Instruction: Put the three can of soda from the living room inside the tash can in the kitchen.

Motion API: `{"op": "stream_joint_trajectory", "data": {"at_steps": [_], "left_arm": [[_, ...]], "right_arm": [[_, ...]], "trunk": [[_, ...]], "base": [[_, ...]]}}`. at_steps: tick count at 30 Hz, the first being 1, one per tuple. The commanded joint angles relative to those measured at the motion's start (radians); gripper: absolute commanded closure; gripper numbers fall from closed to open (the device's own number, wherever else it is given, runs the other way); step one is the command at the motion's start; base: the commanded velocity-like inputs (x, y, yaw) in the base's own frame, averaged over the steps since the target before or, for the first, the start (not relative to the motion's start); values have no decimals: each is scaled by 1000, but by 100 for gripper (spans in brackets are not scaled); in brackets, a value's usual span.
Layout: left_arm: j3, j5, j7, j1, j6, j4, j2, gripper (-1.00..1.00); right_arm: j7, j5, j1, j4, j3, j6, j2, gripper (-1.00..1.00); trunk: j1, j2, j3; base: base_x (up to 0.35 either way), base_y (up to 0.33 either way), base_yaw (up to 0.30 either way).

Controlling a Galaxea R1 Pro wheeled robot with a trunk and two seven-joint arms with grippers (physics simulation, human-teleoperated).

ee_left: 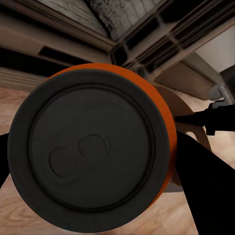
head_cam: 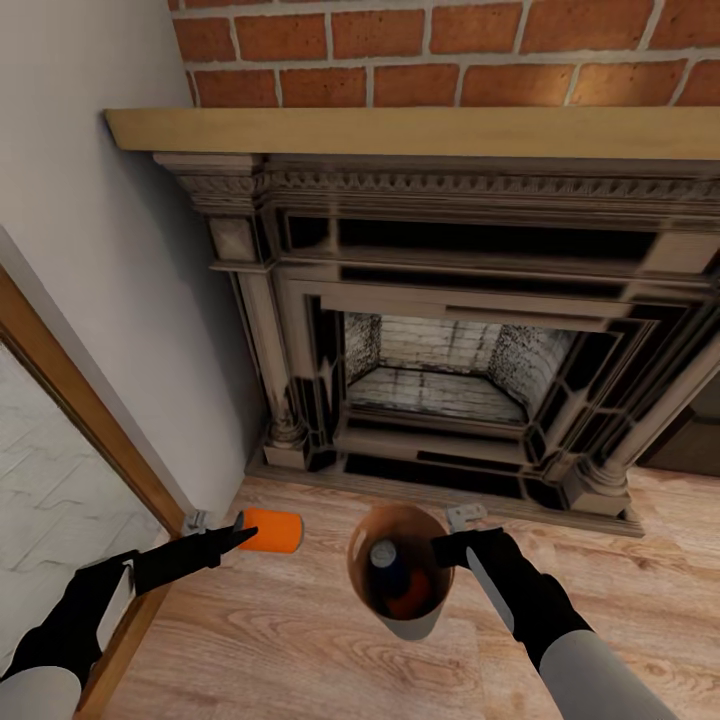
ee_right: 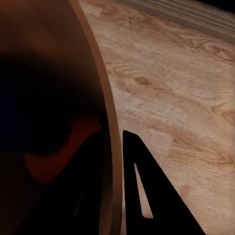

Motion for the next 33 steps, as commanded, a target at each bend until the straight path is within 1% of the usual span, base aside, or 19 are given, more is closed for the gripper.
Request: {"op": "stream_joint_trajectory", "data": {"at_steps": [1,4,7,10,15,19,20,21,23,24,27,30,33], "left_arm": [[0,-1,1,0,-2,0,-1,100],[0,-1,0,0,-1,1,-3,100],[-1,-1,-2,0,-1,2,-10,100],[-1,-2,-29,0,-1,3,-24,100],[-1,-2,-49,0,0,4,-31,100],[-2,-4,-54,0,15,6,-48,100],[-4,-4,-55,0,37,5,-61,100],[-5,-5,-55,0,41,5,-63,100],[-20,-5,-55,0,48,4,-67,100],[-34,-5,-55,0,51,3,-69,100],[-64,-4,-55,0,56,2,-74,100],[-76,-4,-55,0,58,0,-83,100],[-78,-4,-55,0,57,-2,-89,100]], "right_arm": [[6,-12,0,4,0,0,0,100],[6,-12,-1,14,0,-1,0,100],[6,-12,-2,18,0,-2,0,100],[6,-12,-3,20,0,-2,0,100],[6,-12,-4,24,0,-2,0,100],[6,-12,-7,48,1,-10,1,100],[4,-12,-9,52,1,-39,1,100],[4,-12,-9,53,1,-44,1,100],[2,-12,-10,54,1,-53,2,100],[2,-12,-10,55,1,-57,2,100],[1,-12,-11,56,1,-61,2,100],[1,-12,-11,57,1,-63,2,100],[1,-12,-11,57,1,-64,2,100]], "trunk": [[0,0,0],[0,0,0],[0,0,0],[0,0,0],[0,0,0],[0,0,0],[0,0,0],[0,0,0],[0,0,0],[0,0,0],[0,0,0],[0,0,0],[0,0,0]], "base": [[0,0,0],[0,0,0],[0,0,0],[0,0,0],[0,0,0],[0,0,0],[0,0,0],[0,0,0],[0,0,0],[0,0,0],[0,0,0],[0,0,0],[0,0,0]]}}
